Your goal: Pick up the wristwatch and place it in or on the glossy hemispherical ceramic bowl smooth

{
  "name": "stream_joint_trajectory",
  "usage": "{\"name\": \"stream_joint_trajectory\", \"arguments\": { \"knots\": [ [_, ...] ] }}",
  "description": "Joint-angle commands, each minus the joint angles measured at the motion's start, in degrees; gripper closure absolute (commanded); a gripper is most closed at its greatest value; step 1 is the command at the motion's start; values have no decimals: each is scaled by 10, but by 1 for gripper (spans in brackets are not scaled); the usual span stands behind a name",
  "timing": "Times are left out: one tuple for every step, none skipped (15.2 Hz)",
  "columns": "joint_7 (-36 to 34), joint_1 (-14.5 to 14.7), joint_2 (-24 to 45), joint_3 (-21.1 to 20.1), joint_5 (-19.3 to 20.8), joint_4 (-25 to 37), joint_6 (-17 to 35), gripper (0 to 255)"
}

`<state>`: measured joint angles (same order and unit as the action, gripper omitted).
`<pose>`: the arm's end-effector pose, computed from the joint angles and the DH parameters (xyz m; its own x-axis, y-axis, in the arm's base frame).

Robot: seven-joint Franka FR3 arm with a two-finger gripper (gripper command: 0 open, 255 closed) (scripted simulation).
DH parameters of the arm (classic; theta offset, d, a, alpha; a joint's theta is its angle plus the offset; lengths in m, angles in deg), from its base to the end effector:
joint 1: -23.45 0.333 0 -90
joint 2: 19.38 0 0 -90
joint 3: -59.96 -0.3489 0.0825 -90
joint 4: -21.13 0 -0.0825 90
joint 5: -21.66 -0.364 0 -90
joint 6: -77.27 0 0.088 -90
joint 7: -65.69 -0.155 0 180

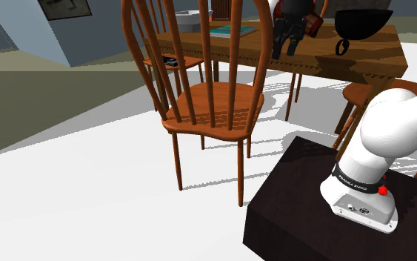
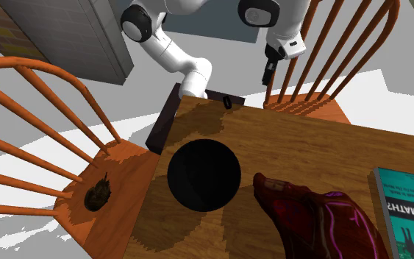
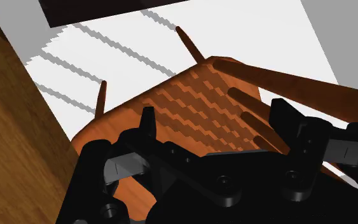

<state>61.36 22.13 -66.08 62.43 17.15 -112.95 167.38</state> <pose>0.2578 -0.0092 0.5814 0.9909 -0.1290 0.0387 -0.1239 -0.9858 -0.1130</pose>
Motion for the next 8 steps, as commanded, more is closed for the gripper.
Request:
{"name": "stream_joint_trajectory", "arguments": {
  "knots": [
    [0, 0, 0, 0, 0, 0, 0, 0],
    [14, -2, -18, 5, 15, -8, -6, 0],
    [29, -4, -36, 10, 29, -16, -12, 0],
    [45, -7, -53, 15, 44, -23, -18, 0],
    [60, -9, -70, 21, 60, -29, -24, 0],
    [76, -11, -87, 27, 75, -35, -29, 0],
    [92, -13, -103, 33, 91, -40, -34, 0],
    [109, -15, -119, 40, 107, -45, -40, 0]
  ]
}}
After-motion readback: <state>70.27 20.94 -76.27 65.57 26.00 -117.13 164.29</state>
